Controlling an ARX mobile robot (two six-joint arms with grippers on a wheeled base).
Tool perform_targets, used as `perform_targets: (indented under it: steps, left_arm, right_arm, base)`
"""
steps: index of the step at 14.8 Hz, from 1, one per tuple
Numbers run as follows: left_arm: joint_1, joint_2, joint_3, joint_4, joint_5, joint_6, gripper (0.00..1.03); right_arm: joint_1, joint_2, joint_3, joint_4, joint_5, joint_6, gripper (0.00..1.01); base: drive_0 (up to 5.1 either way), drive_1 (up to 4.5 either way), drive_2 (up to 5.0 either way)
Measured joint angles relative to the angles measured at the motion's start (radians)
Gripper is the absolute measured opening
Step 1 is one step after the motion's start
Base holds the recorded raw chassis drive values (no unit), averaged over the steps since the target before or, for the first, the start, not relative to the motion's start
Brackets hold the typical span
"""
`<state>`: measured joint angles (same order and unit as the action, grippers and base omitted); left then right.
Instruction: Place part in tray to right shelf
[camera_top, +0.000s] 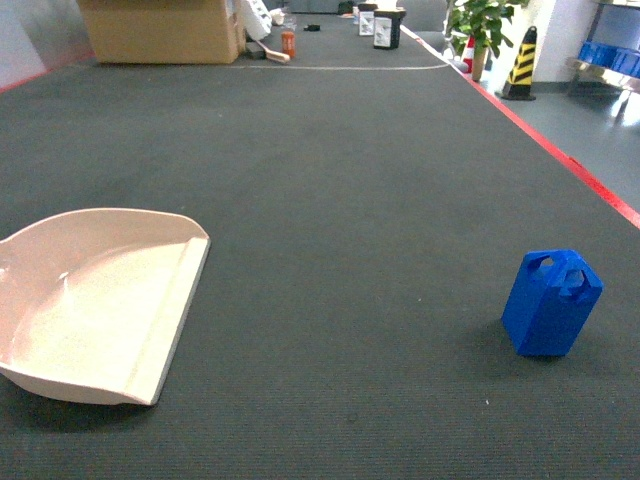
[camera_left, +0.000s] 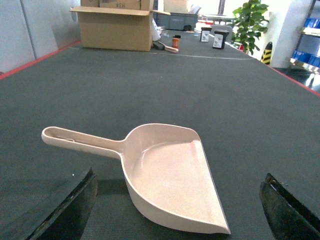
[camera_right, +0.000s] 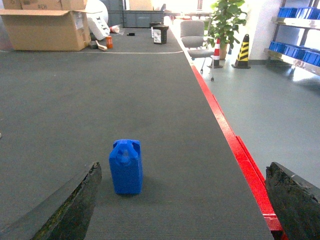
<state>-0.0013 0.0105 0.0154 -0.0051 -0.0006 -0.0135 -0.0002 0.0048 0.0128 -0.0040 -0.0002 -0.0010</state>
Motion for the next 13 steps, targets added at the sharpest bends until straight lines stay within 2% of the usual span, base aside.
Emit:
perform_targets:
  steps: [1, 2, 4, 6, 7, 9, 10, 13]
  left_arm:
    - [0.003, 0.083, 0.053, -0.153, -0.016, -0.100, 0.98]
    - [0.091, 0.310, 0.064, 0.038, 0.105, -0.398, 0.98]
    - [0.198, 0.538, 0.075, 0.266, 0.200, -0.577, 0.98]
    - [0.233, 0.776, 0.105, 0.476, 0.236, -0.708, 0.98]
    - [0.240, 0.999, 0.158, 0.655, 0.245, -0.791, 0.98]
    - [0.261, 1.241, 0.224, 0.832, 0.241, -0.863, 0.98]
    - [0.269, 1.334, 0.248, 0.877, 0.227, -0.871, 0.98]
    - [0.323, 1.584, 0.311, 0.974, 0.233, -0.926, 0.98]
  right_arm:
    - [0.000, 0.000, 0.000, 0.000, 0.000, 0.000, 0.98]
    - [0.000, 0.000, 0.000, 0.000, 0.000, 0.000, 0.98]
    - [0.000, 0.000, 0.000, 0.000, 0.000, 0.000, 0.98]
    - [0.000, 0.000, 0.000, -0.001, 0.000, 0.000, 0.98]
    - [0.000, 0.000, 0.000, 0.000, 0.000, 0.000, 0.98]
    - [0.000, 0.000, 0.000, 0.000, 0.000, 0.000, 0.98]
    - [0.000, 0.000, 0.000, 0.000, 0.000, 0.000, 0.98]
    - [0.000, 0.000, 0.000, 0.000, 0.000, 0.000, 0.98]
  base:
    - [0.0, 0.00, 0.0]
    - [0.0, 0.00, 0.0]
    - [0.0, 0.00, 0.0]
    - [0.0, 0.00, 0.0]
    - [0.0, 0.00, 0.0]
    - [0.0, 0.00, 0.0]
    - [0.0, 0.00, 0.0]
    - [0.0, 0.00, 0.0]
